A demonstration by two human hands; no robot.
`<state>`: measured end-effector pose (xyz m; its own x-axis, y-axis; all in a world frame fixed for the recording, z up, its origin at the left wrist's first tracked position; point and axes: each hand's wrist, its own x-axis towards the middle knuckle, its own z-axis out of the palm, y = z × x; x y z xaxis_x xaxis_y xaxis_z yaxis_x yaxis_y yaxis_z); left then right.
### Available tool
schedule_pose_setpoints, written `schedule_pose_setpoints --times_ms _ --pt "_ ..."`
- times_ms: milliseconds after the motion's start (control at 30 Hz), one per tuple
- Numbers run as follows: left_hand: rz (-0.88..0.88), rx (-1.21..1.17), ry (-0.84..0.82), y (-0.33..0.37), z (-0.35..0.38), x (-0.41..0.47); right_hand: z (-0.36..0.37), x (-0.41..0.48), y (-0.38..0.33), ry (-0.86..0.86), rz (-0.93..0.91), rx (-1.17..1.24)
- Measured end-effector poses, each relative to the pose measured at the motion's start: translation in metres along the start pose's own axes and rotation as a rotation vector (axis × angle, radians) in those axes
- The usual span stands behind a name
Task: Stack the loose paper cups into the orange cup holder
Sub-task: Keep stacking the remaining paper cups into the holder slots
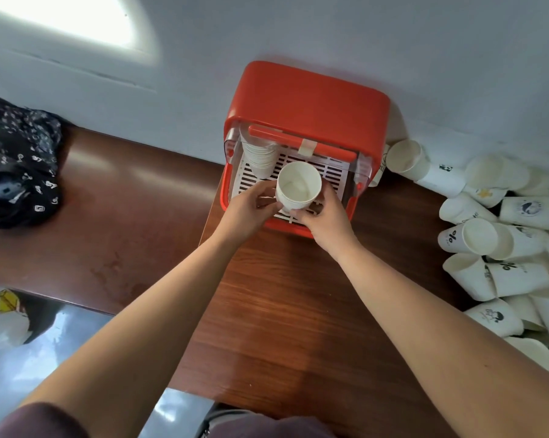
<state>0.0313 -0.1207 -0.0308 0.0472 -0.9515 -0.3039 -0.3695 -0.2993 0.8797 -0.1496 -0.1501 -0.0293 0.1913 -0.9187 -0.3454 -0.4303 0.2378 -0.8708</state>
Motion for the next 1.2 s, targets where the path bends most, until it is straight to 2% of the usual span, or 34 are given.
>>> schedule_pose_setpoints --times_ms 167,333,633,800,967,1200 --pt "-0.049 -0.032 0.127 0.009 0.012 0.022 0.001 0.025 -0.002 0.109 -0.016 0.001" --pt "-0.050 -0.035 0.180 0.018 0.017 0.030 0.002 0.044 -0.008 0.128 -0.005 -0.042" --pt "-0.038 -0.071 0.023 0.017 0.011 0.038 0.015 0.054 -0.015 0.179 0.035 0.019" --pt "-0.102 -0.026 0.055 0.016 0.004 0.022 0.005 0.034 -0.023 0.152 0.076 -0.077" --pt "-0.066 -0.003 -0.015 0.015 0.004 -0.006 -0.036 -0.026 -0.008 0.121 0.055 -0.208" --pt "0.080 0.091 -0.269 0.061 0.052 -0.021 -0.138 -0.061 0.032 0.334 0.083 -0.443"
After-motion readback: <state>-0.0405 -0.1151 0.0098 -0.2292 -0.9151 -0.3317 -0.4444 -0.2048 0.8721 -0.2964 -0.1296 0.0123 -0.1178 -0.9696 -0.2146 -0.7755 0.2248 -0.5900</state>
